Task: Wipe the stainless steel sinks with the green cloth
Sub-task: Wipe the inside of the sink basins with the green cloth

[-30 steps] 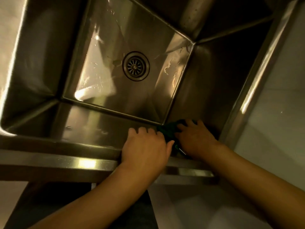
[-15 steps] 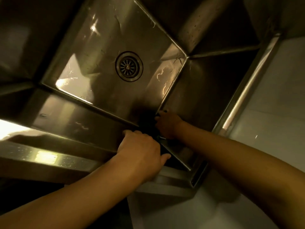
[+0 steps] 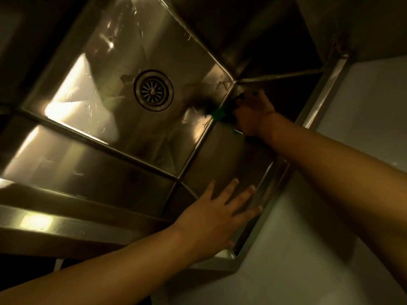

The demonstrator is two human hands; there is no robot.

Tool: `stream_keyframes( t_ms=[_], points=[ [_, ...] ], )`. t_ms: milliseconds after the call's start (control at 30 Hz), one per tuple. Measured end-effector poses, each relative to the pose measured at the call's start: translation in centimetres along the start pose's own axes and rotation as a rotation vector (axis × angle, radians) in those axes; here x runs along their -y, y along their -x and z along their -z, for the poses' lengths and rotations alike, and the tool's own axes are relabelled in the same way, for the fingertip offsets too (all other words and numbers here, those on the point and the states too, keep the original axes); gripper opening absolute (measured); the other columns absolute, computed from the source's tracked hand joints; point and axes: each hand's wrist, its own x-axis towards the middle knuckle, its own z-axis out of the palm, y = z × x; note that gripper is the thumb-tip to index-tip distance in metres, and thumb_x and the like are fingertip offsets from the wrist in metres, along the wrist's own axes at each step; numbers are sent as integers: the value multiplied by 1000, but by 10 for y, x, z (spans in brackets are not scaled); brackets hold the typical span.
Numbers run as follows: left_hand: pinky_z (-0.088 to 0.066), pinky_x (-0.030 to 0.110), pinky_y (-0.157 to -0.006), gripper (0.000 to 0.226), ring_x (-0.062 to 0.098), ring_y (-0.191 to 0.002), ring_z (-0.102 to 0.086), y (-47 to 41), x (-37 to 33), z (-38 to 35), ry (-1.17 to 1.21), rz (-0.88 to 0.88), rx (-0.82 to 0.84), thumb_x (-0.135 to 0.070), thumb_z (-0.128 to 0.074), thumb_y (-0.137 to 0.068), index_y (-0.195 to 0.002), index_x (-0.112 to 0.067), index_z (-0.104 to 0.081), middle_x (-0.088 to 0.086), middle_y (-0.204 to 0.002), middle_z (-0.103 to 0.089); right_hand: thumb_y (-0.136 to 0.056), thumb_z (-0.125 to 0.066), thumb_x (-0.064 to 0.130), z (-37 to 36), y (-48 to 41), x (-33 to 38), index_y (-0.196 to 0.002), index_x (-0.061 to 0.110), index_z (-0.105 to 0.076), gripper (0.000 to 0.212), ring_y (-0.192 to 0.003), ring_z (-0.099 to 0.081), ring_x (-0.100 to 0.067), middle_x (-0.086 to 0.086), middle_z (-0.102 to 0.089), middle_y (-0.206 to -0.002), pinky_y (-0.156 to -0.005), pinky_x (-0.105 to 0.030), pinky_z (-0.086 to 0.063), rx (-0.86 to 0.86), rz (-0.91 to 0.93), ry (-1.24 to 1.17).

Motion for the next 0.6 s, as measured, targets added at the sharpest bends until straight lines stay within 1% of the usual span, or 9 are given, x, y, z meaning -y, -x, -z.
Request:
stream_keyframes(
  t_ms=[67, 133, 200, 267, 333, 400, 533, 600],
  points=[
    [-9, 70, -120, 93, 41, -154, 25, -2, 0, -2, -34, -3, -4, -58, -49, -101, -161, -33, 18, 4, -165, 37, -92, -58, 51, -2, 12, -9, -133, 32, -61, 45, -149, -25, -37, -5, -40, -156, -115, -60, -29, -29, -48, 46],
    [-10, 70, -119, 92, 41, -153, 26, -1, 0, -4, -62, -9, -12, -59, -49, -101, -163, -31, 13, 4, -166, 36, -89, -63, 48, -4, 26, -11, -131, 34, -62, 44, -149, -23, -37, -4, -39, -156, -114, -59, -31, -40, -80, 56],
    [-13, 70, -119, 90, 40, -154, 24, 0, -2, -6, -121, -37, -36, -58, -49, -101, -164, -26, 7, 4, -168, 30, -88, -64, 50, -2, 40, -6, -134, 32, -59, 50, -148, -24, -37, -5, -39, -156, -111, -58, -31, -32, -70, 52],
    [-15, 69, -121, 87, 39, -155, 23, 0, -2, -7, -162, -63, -32, -55, -48, -103, -165, -22, 4, 4, -170, 24, -88, -61, 56, 2, 54, 8, -141, 30, -54, 59, -146, -29, -36, -6, -41, -154, -110, -58, -31, -8, -32, 39],
    [-12, 69, -122, 83, 36, -155, 24, 0, -2, -7, -156, -74, -13, -51, -45, -104, -165, -21, 2, 3, -171, 20, -88, -57, 61, 7, 69, 30, -145, 29, -51, 66, -143, -31, -35, -6, -42, -154, -108, -56, -31, 19, 47, 26],
    [-9, 68, -122, 81, 36, -156, 20, 3, -2, -7, -142, -80, -9, -47, -45, -105, -165, -21, 0, 4, -172, 16, -90, -56, 61, 8, 80, 56, -144, 27, -52, 64, -141, -32, -33, -5, -43, -153, -106, -52, -32, 42, 158, 3],
    [-12, 68, -122, 77, 37, -157, 7, 8, -3, -6, -119, -94, -25, -40, -48, -104, -164, -18, -4, 7, -172, 1, -99, -52, 48, 9, 78, 93, -138, 28, -59, 45, -140, -34, -26, 2, -46, -151, -109, -46, -30, 70, 384, -107],
    [-10, 70, -122, 76, 38, -157, 10, 7, -2, -3, -135, -105, -18, -39, -47, -105, -165, -18, -5, 7, -172, 2, -100, -53, 46, 11, 65, 100, -137, 30, -60, 41, -143, -33, -24, 5, -46, -152, -114, -44, -28, 103, 442, -138]
  ],
)
